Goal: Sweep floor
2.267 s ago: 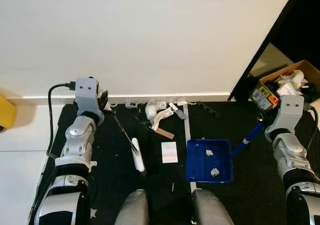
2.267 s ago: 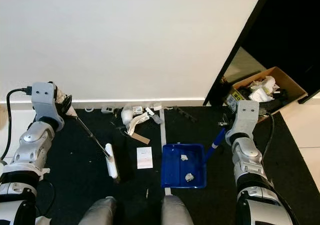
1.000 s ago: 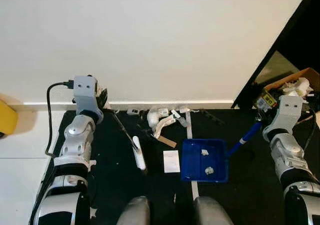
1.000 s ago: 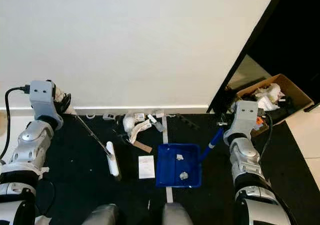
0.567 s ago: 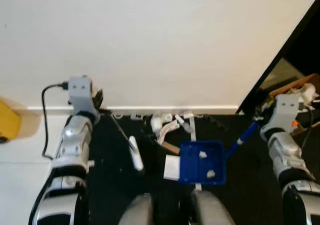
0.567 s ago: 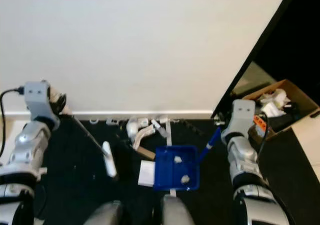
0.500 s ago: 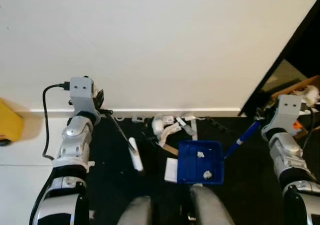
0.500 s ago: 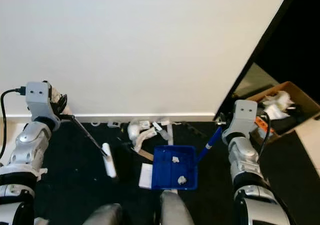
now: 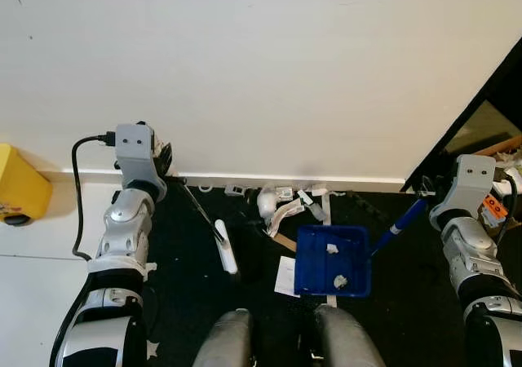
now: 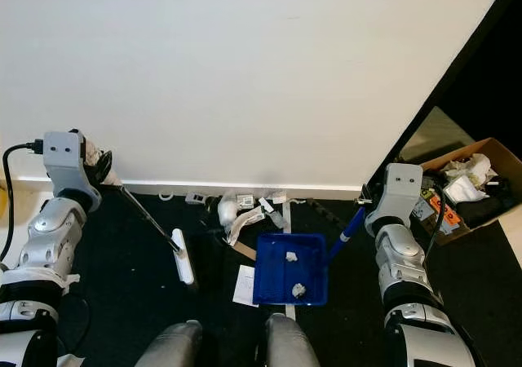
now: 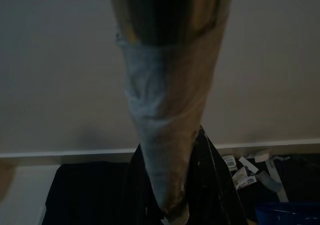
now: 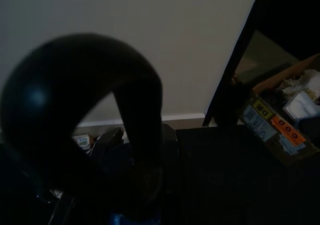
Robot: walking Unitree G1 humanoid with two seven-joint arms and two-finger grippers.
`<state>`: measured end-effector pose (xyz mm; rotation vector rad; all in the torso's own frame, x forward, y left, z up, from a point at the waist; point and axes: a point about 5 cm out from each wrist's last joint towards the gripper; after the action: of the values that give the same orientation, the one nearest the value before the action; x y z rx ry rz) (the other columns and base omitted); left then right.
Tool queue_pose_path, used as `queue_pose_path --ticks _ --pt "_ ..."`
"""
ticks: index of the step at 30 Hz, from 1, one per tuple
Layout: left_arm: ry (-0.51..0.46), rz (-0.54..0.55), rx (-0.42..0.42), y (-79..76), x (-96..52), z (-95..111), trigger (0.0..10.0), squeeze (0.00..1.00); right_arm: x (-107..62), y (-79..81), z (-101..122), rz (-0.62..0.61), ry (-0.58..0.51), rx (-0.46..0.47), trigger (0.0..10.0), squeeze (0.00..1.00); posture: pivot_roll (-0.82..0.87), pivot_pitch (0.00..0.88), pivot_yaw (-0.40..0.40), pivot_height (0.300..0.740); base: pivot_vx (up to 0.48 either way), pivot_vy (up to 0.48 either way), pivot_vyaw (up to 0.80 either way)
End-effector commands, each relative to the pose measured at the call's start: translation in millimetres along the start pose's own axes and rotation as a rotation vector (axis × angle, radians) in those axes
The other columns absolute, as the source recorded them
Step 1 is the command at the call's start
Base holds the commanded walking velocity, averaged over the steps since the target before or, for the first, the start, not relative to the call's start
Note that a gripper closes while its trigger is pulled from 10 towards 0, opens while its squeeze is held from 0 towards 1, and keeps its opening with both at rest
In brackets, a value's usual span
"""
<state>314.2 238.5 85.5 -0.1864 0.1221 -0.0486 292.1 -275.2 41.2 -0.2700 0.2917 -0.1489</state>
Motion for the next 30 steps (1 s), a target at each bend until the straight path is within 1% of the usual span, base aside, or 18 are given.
queue_pose_path --ticks 1,3,6,8,11,12,14,15,19,20,21,22,26,28,29,30 --pt "-0.017 -0.013 0.029 -1.0 0.1 4.6 10.0 0.00 -0.5 -13.2 2.6 -0.040 -0.013 -0.002 10.0 0.00 0.05 0.039 0.006 0.740 0.000 -0.480 0.00" --pt "-0.003 -0.025 0.050 -4.1 0.4 1.3 10.0 0.00 0.4 -24.4 7.4 -0.066 -0.025 -0.006 10.0 0.00 0.04 0.040 0.007 0.740 0.000 -0.480 0.00" --pt "-0.006 -0.016 0.034 -5.3 0.7 -0.2 10.0 0.00 0.8 -29.7 10.2 -0.074 -0.032 -0.012 10.0 0.00 0.04 0.040 0.006 0.740 0.000 -0.439 0.00" --pt "-0.013 0.004 -0.006 -4.8 1.4 -0.8 10.0 0.00 1.1 -32.9 12.3 -0.079 -0.036 -0.015 10.0 0.00 0.04 0.040 0.005 0.740 0.000 0.000 0.00" --pt "-0.029 -0.012 0.023 -8.8 4.8 1.9 10.0 0.00 2.7 -39.4 18.6 -0.085 -0.052 -0.022 10.0 0.00 0.03 0.041 -0.001 0.740 0.000 0.000 0.00" --pt "-0.037 -0.027 0.037 -11.9 7.0 3.7 10.0 0.00 3.7 -40.2 21.5 -0.078 -0.060 -0.029 10.0 0.00 0.03 0.041 -0.002 0.740 0.000 0.000 0.00" --pt "-0.037 -0.027 0.037 -11.9 7.0 3.7 10.0 0.00 3.7 -40.2 21.5 -0.078 -0.060 -0.029 10.0 0.00 0.03 0.041 -0.002 0.740 0.000 0.000 0.00" --pt "-0.038 -0.034 0.041 -13.0 7.8 4.4 10.0 0.00 4.0 -39.9 22.2 -0.074 -0.061 -0.032 10.0 0.00 0.02 0.041 -0.002 0.740 0.000 0.000 0.00" --pt "-0.009 -0.074 0.143 -17.2 13.9 5.4 10.0 0.00 6.0 -30.3 22.6 -0.037 -0.060 -0.043 10.0 0.00 0.02 0.052 -0.004 0.740 0.000 0.000 0.00" --pt "-0.008 -0.084 0.160 -17.9 14.9 6.2 10.0 0.00 6.2 -28.6 22.0 -0.030 -0.057 -0.046 10.0 0.00 0.03 0.056 -0.005 0.740 0.000 0.000 0.00" --pt "-0.008 -0.084 0.160 -17.9 14.9 6.2 10.0 0.00 6.2 -28.6 22.0 -0.030 -0.057 -0.046 10.0 0.00 0.03 0.056 -0.005 0.740 0.000 0.000 0.00" --pt "0.002 -0.114 0.200 -19.8 17.8 7.1 10.0 0.00 6.6 -23.0 19.6 -0.012 -0.048 -0.056 10.0 0.00 0.03 0.067 -0.004 0.740 0.000 0.000 0.00" --pt "0.010 -0.140 0.223 -21.8 21.3 9.0 10.0 0.00 6.7 -18.6 17.2 -0.002 -0.037 -0.063 10.0 0.00 0.02 0.080 -0.005 0.740 0.000 0.000 0.00" --pt "0.019 -0.172 0.242 -25.6 25.7 11.1 10.0 0.00 7.3 -15.1 15.7 0.008 -0.026 -0.068 10.0 0.00 0.02 0.107 -0.002 0.740 0.000 0.000 0.00" --pt "0.019 -0.172 0.242 -25.6 25.7 11.1 10.0 0.00 7.3 -15.1 15.7 0.008 -0.026 -0.068 10.0 0.00 0.02 0.107 -0.002 0.740 0.000 0.000 0.00" --pt "0.035 -0.190 0.262 -28.1 27.6 9.6 10.0 0.00 7.6 -13.1 15.4 0.012 -0.023 -0.070 10.0 0.00 0.02 0.123 0.002 0.740 0.000 0.000 0.00"
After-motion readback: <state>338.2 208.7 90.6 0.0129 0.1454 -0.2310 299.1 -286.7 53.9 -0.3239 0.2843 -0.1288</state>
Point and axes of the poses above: a point about 5 cm out from each wrist's last joint towards the gripper, its own x axis pointing out of the wrist towards the gripper, its own z axis along the axis of the wrist's last joint, y = z × x, and after that the axes turned 15 degrees about -x, right-handed
